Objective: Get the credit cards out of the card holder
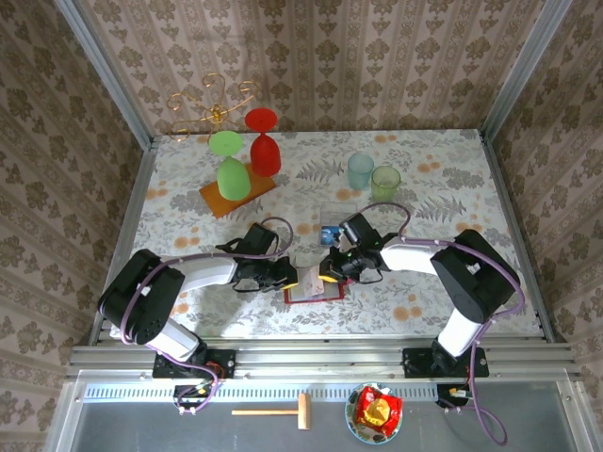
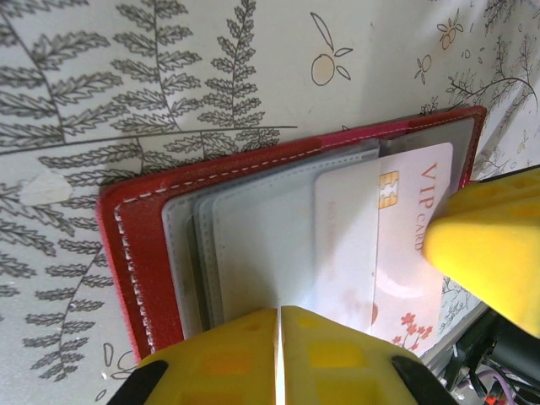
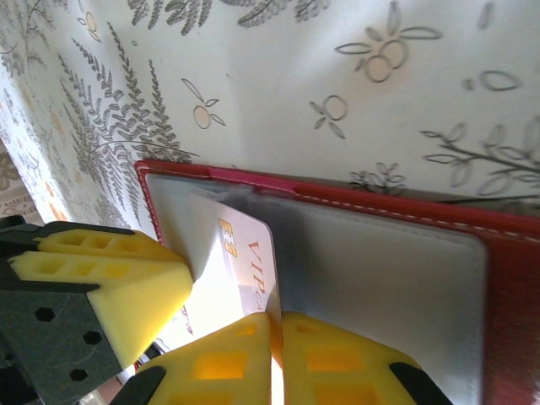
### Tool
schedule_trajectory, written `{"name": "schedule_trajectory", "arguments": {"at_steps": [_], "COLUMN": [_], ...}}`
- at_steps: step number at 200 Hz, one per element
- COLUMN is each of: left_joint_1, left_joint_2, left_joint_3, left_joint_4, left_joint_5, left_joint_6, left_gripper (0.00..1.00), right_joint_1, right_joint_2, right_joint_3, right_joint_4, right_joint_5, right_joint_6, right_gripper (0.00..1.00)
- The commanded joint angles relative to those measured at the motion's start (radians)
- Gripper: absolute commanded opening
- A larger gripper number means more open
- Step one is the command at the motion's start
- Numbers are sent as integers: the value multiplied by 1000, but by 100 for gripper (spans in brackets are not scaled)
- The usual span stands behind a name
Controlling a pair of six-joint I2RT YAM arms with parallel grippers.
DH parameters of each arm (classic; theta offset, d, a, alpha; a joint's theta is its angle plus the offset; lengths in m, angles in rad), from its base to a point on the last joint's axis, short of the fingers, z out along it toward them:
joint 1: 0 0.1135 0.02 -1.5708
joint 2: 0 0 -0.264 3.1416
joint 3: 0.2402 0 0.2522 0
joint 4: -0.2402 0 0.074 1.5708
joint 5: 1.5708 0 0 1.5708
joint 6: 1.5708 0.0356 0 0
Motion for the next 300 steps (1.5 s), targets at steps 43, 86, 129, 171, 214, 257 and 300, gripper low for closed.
{"name": "schedule_trajectory", "arguments": {"at_steps": [43,86,129,171,214,257,300], "left_joint_1": [-2,-4,-3,-2,-1,5,14], "left_joint_2": [-2,-14,-25,-32,-47,-47,-52], "left_joint_3": [-7,-12,-19,-20,-17,-19,-23], "left_joint_4": [-44,-43,-34,-6,-9,0,-4], "left_joint_5": [-18,-21,-18,-3,0,11,19], "left_joint_6": [16,13,4,-13,-10,-3,5], "left_gripper": [11,11,11,13,14,14,14], "right_joint_1": [-25,-25,-7,31,59,67,72], "right_joint_2": [-79,-78,-71,-65,-98,-127,-124], "right_joint_3": [26,54,72,73,71,65,63], "right_joint_4": [-199,-233,-234,-202,-228,-247,-241], "right_joint_5": [97,101,91,83,116,148,156], "right_joint_6": [-119,-147,-150,-94,-53,-39,-30], "right_gripper": [9,10,10,13,15,15,13]}}
